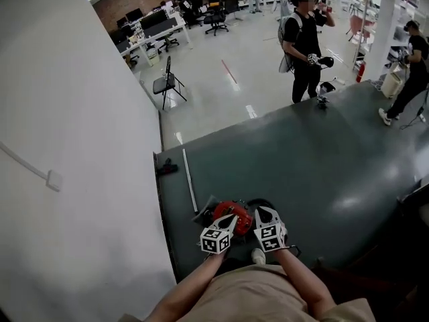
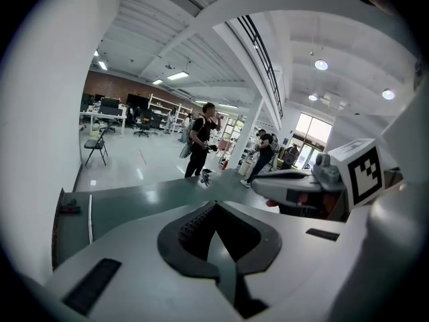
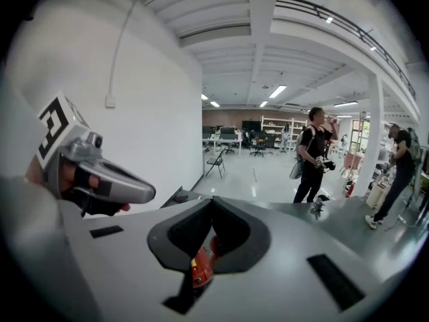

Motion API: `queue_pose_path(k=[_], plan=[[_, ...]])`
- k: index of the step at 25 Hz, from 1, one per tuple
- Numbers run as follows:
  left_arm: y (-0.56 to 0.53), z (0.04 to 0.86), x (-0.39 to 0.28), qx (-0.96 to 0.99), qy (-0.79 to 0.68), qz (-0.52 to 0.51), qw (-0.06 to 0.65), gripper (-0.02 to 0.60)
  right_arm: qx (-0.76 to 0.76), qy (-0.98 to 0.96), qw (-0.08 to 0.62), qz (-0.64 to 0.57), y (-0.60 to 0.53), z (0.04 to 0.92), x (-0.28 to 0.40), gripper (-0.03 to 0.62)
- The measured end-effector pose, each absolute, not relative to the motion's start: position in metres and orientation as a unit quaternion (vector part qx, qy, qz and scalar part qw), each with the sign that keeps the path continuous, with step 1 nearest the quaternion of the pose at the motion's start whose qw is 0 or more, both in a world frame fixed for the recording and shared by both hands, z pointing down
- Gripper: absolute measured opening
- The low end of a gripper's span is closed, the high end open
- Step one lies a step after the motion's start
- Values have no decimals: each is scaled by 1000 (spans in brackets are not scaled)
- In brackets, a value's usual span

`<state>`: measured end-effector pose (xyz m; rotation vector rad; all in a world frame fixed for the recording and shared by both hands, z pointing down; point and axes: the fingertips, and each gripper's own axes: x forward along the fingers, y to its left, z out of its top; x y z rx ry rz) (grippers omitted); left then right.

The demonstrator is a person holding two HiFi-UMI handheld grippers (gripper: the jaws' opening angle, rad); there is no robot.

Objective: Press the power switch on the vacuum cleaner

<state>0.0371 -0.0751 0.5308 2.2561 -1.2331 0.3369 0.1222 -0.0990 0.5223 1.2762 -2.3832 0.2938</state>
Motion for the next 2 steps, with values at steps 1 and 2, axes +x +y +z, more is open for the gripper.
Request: queue_pose_path(k=[1,2], plan=[[-73,527,38,839,-455,124,270,5,469,-855,198,101,-98,507,127,11],[-71,523,39,841,-452,123,269,5,478,-853,186,95,-97,491,132,11]])
